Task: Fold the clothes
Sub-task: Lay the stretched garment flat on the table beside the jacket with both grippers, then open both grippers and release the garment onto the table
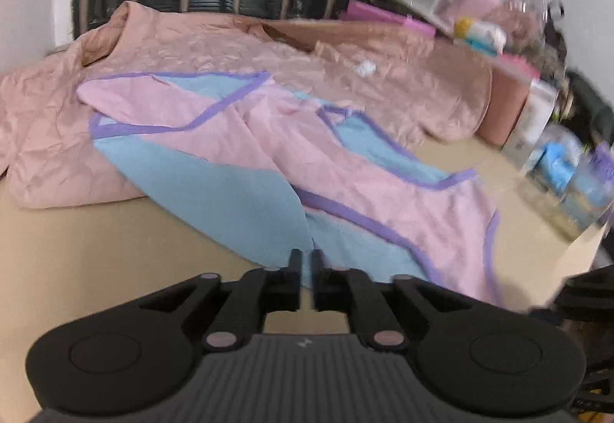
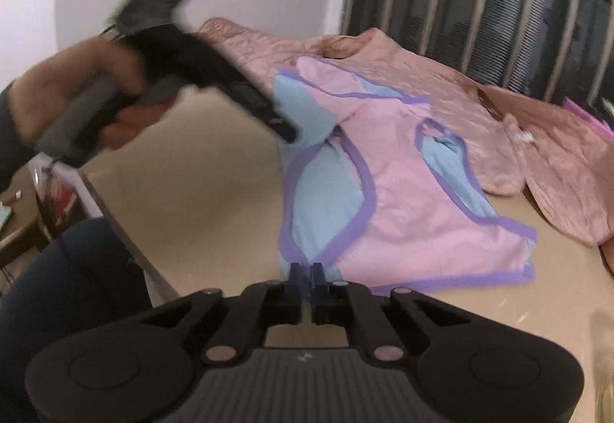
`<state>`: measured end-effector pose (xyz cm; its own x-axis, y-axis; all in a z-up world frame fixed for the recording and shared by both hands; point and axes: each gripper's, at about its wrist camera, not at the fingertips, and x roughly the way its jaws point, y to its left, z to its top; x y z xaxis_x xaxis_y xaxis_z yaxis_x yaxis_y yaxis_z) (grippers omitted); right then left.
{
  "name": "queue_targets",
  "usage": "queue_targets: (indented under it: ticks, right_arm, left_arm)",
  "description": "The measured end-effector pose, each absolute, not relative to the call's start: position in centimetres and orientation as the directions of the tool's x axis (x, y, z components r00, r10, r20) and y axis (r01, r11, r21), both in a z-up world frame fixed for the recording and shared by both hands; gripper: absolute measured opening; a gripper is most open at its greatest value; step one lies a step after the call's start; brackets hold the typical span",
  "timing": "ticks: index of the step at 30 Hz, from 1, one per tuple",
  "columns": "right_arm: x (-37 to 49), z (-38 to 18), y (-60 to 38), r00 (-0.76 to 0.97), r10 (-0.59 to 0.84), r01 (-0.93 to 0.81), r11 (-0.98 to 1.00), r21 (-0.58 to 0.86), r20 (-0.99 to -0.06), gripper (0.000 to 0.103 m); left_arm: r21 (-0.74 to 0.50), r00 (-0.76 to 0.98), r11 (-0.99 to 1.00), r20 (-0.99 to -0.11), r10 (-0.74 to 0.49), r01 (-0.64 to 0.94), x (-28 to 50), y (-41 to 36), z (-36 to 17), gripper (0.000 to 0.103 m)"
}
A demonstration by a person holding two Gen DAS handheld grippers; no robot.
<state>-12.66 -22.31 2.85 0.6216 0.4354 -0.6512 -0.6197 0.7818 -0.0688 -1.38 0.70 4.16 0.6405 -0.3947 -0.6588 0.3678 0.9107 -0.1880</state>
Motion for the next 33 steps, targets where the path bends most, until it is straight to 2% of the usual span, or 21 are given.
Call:
queue_targets:
  ticks: [1, 2, 3, 4, 5, 7, 9, 11, 13, 16, 19, 20, 22, 24, 25, 27, 28, 29, 30, 32, 33]
  right_arm:
    - [-12.5, 3.1, -22.8, 0.627, 0.445, -0.604, 0.796, -0.039, -0.639, 0.024]
    - [-12.3, 3.2, -23.0, 0.627, 0.459, -0.596, 0.803, -0.009, -0.630, 0.032]
    - [-12.1, 3.2, -23.2, 0.626, 0.470, -0.589, 0.808, 0.018, -0.623, 0.036]
    - [-11.7, 2.9, -23.0, 0.617, 0.467, -0.588, 0.808, 0.023, -0.633, 0.032]
    - [-11.4, 2.6, -22.8, 0.610, 0.463, -0.587, 0.809, 0.025, -0.643, 0.029]
    - [-11.4, 2.1, -22.1, 0.635, 0.437, -0.577, 0.817, -0.015, -0.637, 0.004]
    - [-11.2, 2.1, -22.1, 0.629, 0.430, -0.577, 0.817, -0.018, -0.648, 0.004]
    - [-11.3, 2.2, -23.3, 0.624, 0.414, -0.575, 0.818, -0.031, -0.663, 0.004]
    - [-11.1, 2.2, -24.9, 0.639, 0.368, -0.546, 0.836, -0.061, -0.675, 0.004]
    - [-10.0, 2.5, -28.2, 0.679, 0.237, -0.438, 0.890, -0.124, -0.695, 0.004]
    - [-9.5, 3.1, -30.1, 0.727, 0.125, -0.316, 0.934, -0.167, -0.675, 0.011]
    - [-9.8, 3.6, -30.3, 0.739, 0.159, -0.318, 0.939, -0.132, -0.655, 0.012]
    - [-10.5, 4.5, -30.7, 0.760, 0.225, -0.327, 0.943, -0.060, -0.609, 0.035]
    - [-10.6, 4.8, -29.9, 0.755, 0.308, -0.376, 0.927, 0.003, -0.579, 0.036]
    - [-10.1, 4.7, -29.1, 0.740, 0.335, -0.401, 0.916, 0.017, -0.583, 0.036]
    - [-8.8, 3.9, -27.3, 0.720, 0.349, -0.429, 0.903, 0.011, -0.600, 0.033]
    - [-8.1, 3.5, -26.5, 0.710, 0.355, -0.442, 0.897, 0.008, -0.608, 0.033]
    - [-7.4, 3.1, -25.7, 0.702, 0.358, -0.448, 0.894, 0.008, -0.616, 0.033]
    - [-6.9, 2.8, -25.3, 0.692, 0.371, -0.456, 0.890, 0.024, -0.619, 0.031]
    - [-6.3, 2.3, -24.5, 0.668, 0.401, -0.474, 0.879, 0.056, -0.627, 0.021]
    - [-5.9, 1.9, -24.3, 0.662, 0.398, -0.474, 0.879, 0.056, -0.635, 0.012]
  left_arm:
    - [-0.165, 0.665, 0.920, -0.647, -0.373, 0.355, -0.9, 1.1, 4.8, 0.021]
    - [-0.142, 0.688, 0.929, -0.635, -0.351, 0.342, -0.5, 1.6, 5.4, 0.035]
    - [-0.115, 0.704, 0.937, -0.632, -0.325, 0.329, 0.7, 1.9, 5.7, 0.042]
    - [-0.089, 0.719, 0.945, -0.628, -0.299, 0.316, 1.8, 2.3, 6.0, 0.055]
    - [-0.076, 0.708, 0.940, -0.638, -0.302, 0.332, 3.8, 2.9, 6.0, 0.057]
    - [-0.052, 0.718, 0.955, -0.647, -0.256, 0.293, 6.9, 3.9, 5.8, 0.057]
    - [-0.028, 0.726, 0.967, -0.655, -0.208, 0.252, 9.9, 5.0, 5.7, 0.057]
    - [-0.023, 0.724, 0.960, -0.652, -0.227, 0.280, 11.5, 5.4, 5.8, 0.057]
    - [-0.006, 0.721, 0.942, -0.643, -0.260, 0.334, 12.5, 5.5, 6.0, 0.057]
    - [-0.061, 0.658, 0.910, -0.671, -0.342, 0.411, 13.1, 5.1, 5.6, 0.057]
    - [-0.118, 0.586, 0.850, -0.675, -0.448, 0.513, 10.9, 4.9, 5.4, 0.056]
    - [-0.135, 0.563, 0.825, -0.670, -0.483, 0.548, 9.8, 4.9, 5.3, 0.057]
    - [-0.130, 0.551, 0.792, -0.650, -0.523, 0.597, 8.2, 5.0, 4.9, 0.057]
    - [-0.061, 0.582, 0.813, -0.668, -0.464, 0.579, 7.7, 4.5, 4.1, 0.057]
    - [-0.023, 0.596, 0.830, -0.685, -0.419, 0.558, 8.0, 4.2, 3.6, 0.055]
    - [-0.031, 0.587, 0.837, -0.699, -0.409, 0.546, 8.5, 4.5, 2.8, 0.042]
    - [-0.050, 0.574, 0.834, -0.703, -0.420, 0.549, 8.7, 4.9, 2.5, 0.017]
    - [-0.072, 0.556, 0.831, -0.711, -0.431, 0.552, 8.9, 5.2, 2.3, 0.002]
    - [-0.094, 0.538, 0.827, -0.718, -0.441, 0.554, 9.1, 5.5, 2.0, 0.001]
    - [-0.087, 0.539, 0.824, -0.716, -0.442, 0.560, 8.2, 6.0, 2.1, 0.001]
    - [-0.093, 0.541, 0.821, -0.710, -0.451, 0.564, 7.2, 6.4, 2.5, 0.001]
